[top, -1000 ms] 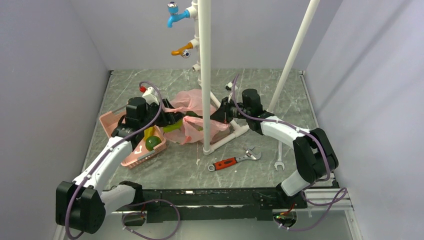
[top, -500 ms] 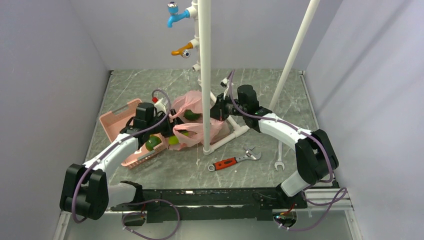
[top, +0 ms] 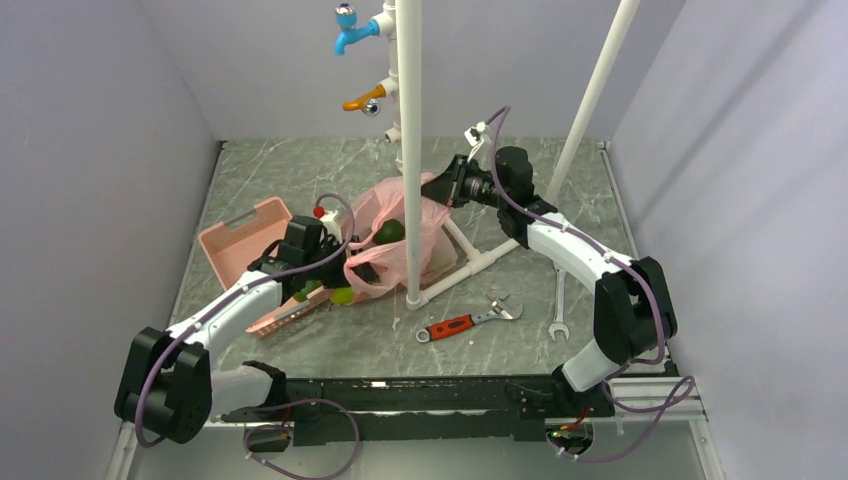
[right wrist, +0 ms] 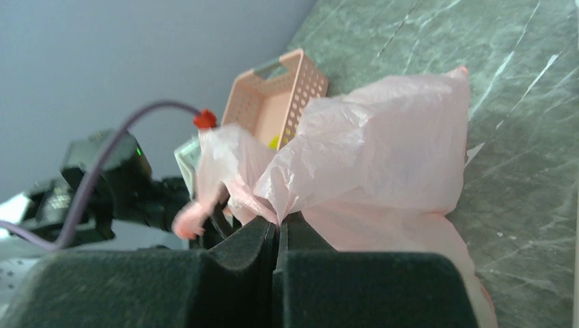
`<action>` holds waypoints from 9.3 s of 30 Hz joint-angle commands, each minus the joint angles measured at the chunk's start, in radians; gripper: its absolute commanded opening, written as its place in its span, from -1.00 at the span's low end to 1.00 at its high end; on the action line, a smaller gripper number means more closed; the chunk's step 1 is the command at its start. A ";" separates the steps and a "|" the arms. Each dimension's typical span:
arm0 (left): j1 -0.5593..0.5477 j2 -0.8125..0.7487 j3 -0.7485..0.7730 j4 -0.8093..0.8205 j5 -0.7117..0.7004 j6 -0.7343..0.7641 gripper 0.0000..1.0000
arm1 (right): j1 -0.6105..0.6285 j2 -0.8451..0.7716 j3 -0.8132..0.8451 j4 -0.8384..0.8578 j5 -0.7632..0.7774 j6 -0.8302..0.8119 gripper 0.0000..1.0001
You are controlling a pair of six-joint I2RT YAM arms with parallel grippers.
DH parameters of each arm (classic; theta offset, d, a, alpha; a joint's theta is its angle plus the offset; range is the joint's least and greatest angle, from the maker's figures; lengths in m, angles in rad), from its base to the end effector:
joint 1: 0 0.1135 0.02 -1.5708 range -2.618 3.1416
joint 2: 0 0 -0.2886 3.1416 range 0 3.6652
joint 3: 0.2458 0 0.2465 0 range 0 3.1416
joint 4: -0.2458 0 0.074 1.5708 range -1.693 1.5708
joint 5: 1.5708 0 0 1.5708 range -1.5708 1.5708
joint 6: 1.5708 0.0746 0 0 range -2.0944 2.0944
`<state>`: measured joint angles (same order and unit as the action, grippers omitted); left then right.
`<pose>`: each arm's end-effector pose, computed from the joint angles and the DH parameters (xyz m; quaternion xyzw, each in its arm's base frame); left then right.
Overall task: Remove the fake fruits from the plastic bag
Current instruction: Take out the fake fruit from the plastic bag, then place the fake fruit in the bin, then adjust the plastic bag at the center of the board.
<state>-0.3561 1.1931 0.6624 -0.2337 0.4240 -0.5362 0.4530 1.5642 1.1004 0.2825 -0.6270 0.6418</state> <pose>0.2261 -0.1168 0.2142 0.0014 0.9030 -0.3401 0.2625 0.3324 0.2105 0.3245 -0.1277 0.7461 0.5193 0.3967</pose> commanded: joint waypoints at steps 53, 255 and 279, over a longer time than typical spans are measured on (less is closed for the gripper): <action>-0.006 -0.004 0.169 -0.053 -0.117 0.031 -1.00 | 0.041 -0.061 0.335 -0.353 0.158 -0.131 0.99; 0.274 -0.358 0.076 -0.078 0.076 -0.103 0.80 | 0.216 0.016 0.397 -0.835 0.577 0.198 0.99; 0.259 0.390 0.518 0.062 -0.021 -0.115 0.92 | -0.027 0.146 0.086 -0.055 0.004 -0.140 -1.00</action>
<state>-0.1314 1.5261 1.0653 -0.1856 0.4850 -0.6735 0.4557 1.6291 1.0981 -0.0235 -0.3927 0.6643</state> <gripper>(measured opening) 0.956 0.009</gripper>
